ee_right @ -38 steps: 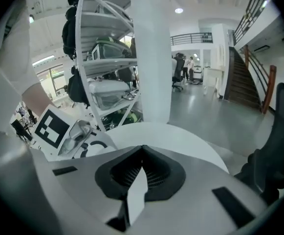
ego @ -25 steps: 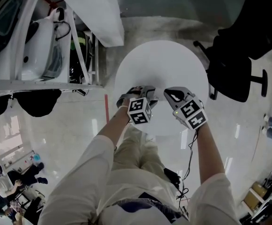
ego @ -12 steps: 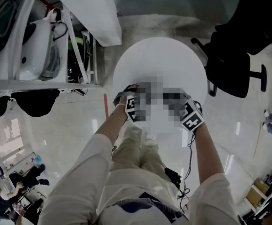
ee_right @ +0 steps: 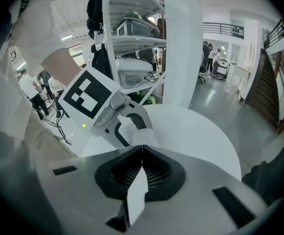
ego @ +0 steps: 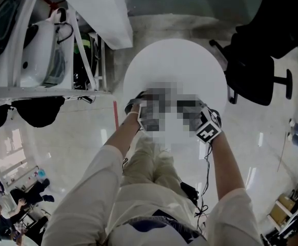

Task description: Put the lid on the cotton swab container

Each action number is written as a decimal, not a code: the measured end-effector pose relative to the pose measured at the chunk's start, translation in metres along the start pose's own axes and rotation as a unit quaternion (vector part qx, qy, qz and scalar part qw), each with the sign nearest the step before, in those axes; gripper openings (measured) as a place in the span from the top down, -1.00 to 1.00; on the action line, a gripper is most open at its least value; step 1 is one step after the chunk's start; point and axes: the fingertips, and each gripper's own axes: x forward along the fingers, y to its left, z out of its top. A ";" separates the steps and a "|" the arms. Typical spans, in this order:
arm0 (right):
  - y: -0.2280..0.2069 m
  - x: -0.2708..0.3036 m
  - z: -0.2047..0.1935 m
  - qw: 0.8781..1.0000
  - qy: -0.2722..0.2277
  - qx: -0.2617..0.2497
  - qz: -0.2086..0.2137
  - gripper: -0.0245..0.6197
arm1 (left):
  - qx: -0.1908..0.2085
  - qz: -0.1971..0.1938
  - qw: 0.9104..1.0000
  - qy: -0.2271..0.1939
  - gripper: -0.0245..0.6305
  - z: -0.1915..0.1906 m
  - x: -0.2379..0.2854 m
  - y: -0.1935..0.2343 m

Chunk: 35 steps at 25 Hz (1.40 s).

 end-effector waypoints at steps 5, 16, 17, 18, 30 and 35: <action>0.002 0.002 0.001 1.000 0.020 -0.014 0.002 0.88 | -0.004 0.002 1.000 0.002 0.28 -0.002 -0.002 0.001; -0.033 -0.052 0.033 0.967 -0.188 0.150 -0.083 0.89 | -0.033 0.029 0.999 -0.015 0.27 -0.001 -0.013 0.009; -0.038 -0.061 0.034 0.960 -0.203 0.164 -0.102 0.89 | -0.038 0.034 0.999 -0.018 0.27 0.000 -0.018 0.010; -0.042 -0.070 0.034 0.952 -0.216 0.178 -0.122 0.89 | -0.043 0.041 0.998 -0.022 0.27 0.001 -0.025 0.011; -0.047 -0.229 0.048 0.852 -0.348 0.259 -0.291 0.89 | -0.205 0.276 0.917 -0.202 0.28 0.095 -0.223 0.037; -0.003 -0.290 0.072 0.839 -0.396 0.192 -0.321 0.89 | -0.227 0.376 0.852 -0.284 0.52 0.141 -0.317 0.002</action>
